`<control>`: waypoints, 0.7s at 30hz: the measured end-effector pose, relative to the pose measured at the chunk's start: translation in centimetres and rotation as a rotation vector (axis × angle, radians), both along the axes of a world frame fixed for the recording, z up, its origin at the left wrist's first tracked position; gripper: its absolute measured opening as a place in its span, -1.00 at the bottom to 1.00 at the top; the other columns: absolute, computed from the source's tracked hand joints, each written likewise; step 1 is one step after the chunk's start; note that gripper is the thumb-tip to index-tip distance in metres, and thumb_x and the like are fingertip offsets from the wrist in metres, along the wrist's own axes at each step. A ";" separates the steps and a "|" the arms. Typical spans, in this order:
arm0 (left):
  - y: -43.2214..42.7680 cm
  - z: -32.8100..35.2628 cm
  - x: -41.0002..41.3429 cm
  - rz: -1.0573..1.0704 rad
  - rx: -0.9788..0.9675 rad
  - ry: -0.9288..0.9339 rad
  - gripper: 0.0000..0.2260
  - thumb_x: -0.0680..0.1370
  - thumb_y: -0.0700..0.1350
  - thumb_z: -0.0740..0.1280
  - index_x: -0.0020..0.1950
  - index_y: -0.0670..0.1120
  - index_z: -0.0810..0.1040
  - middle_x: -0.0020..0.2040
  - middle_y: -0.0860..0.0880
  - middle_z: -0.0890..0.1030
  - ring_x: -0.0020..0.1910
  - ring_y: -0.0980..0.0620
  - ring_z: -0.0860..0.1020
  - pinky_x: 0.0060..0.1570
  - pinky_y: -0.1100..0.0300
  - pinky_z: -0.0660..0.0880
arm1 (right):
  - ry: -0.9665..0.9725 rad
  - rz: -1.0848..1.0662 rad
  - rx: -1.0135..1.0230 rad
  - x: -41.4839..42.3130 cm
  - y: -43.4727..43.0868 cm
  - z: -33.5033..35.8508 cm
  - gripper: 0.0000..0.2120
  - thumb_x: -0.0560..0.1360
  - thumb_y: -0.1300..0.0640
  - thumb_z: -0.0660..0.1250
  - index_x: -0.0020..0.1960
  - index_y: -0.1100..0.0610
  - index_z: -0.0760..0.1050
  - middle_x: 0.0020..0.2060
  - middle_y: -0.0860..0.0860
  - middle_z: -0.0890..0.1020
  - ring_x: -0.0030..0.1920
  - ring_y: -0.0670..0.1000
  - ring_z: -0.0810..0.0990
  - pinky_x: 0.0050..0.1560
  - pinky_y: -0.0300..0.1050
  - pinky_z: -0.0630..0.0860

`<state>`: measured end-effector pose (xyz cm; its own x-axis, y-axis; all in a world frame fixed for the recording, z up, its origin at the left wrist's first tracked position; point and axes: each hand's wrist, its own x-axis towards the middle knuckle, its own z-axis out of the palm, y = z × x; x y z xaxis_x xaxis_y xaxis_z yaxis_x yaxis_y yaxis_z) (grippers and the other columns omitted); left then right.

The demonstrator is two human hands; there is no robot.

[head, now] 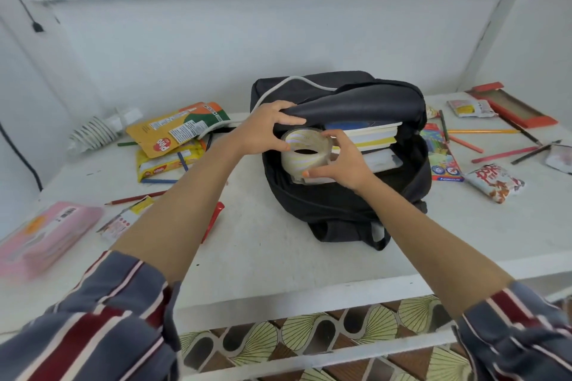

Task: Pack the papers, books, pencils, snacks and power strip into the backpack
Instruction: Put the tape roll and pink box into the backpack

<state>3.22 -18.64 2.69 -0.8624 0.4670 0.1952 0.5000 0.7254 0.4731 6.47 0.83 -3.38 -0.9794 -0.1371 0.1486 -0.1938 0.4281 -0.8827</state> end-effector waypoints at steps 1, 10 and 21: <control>0.0 0.0 0.0 0.000 0.012 -0.001 -0.49 0.38 -0.28 0.45 0.31 -0.03 0.50 0.45 -0.10 0.28 0.42 -0.02 0.24 0.30 0.27 0.14 | 0.028 -0.039 0.039 0.0 -0.8 0.0 -0.27 0.20 0.16 0.61 0.26 0.13 0.31 0.11 -0.01 0.45 0.13 -0.02 0.44 0.09 -0.15 0.43; -0.2 0.3 0.0 -0.023 0.080 -0.048 -0.48 0.38 -0.27 0.46 0.32 -0.04 0.49 0.45 -0.04 0.26 0.40 0.05 0.24 0.19 0.40 0.12 | 0.151 -0.153 0.531 -0.6 -1.8 0.7 -0.26 0.21 -0.12 0.56 0.22 0.12 0.27 0.13 0.04 0.37 -0.04 0.06 0.49 -0.12 -0.02 0.48; -0.3 0.0 -0.1 -0.025 0.076 -0.009 -0.47 0.33 -0.26 0.50 0.28 -0.04 0.53 0.43 -0.07 0.30 0.39 0.01 0.27 0.32 0.23 0.19 | -0.179 0.384 0.194 -0.7 1.0 1.4 -0.64 0.35 0.25 0.50 0.13 0.09 0.58 -0.03 -0.03 0.65 -0.01 -0.13 0.60 0.01 -0.41 0.49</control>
